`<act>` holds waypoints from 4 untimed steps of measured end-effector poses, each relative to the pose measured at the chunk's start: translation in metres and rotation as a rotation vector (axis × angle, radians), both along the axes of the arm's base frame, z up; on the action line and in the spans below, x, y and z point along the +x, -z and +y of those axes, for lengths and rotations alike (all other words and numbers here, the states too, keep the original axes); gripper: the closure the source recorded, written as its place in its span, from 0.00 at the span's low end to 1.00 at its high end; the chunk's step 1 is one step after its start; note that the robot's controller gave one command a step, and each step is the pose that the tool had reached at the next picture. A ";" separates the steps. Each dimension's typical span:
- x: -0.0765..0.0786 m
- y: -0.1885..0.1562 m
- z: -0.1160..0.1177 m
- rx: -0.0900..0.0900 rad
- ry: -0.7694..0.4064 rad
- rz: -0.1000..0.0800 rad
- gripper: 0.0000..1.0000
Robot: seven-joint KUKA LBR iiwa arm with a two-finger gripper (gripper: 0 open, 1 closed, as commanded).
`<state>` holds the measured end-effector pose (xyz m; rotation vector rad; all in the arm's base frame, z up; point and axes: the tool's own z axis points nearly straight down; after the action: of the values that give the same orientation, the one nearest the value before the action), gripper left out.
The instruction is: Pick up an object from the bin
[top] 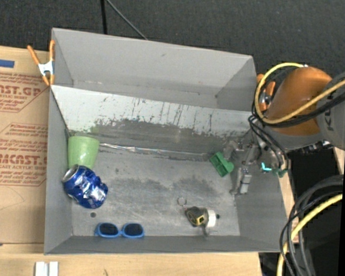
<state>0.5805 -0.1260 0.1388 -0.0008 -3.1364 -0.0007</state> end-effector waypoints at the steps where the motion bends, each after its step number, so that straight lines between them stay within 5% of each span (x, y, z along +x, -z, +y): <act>1: -0.055 0.073 0.043 0.003 -0.120 0.003 0.00; 2: -0.086 0.069 0.063 0.002 -0.710 -0.011 0.00; 3: -0.087 0.069 0.062 0.003 -0.707 -0.005 1.00; 4: -0.033 0.000 0.064 -0.002 -0.712 -0.016 1.00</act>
Offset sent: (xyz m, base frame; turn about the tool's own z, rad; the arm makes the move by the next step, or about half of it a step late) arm -0.0513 0.0399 -0.0688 -0.1175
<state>0.5478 -0.0618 0.1387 1.0975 -2.9552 0.0055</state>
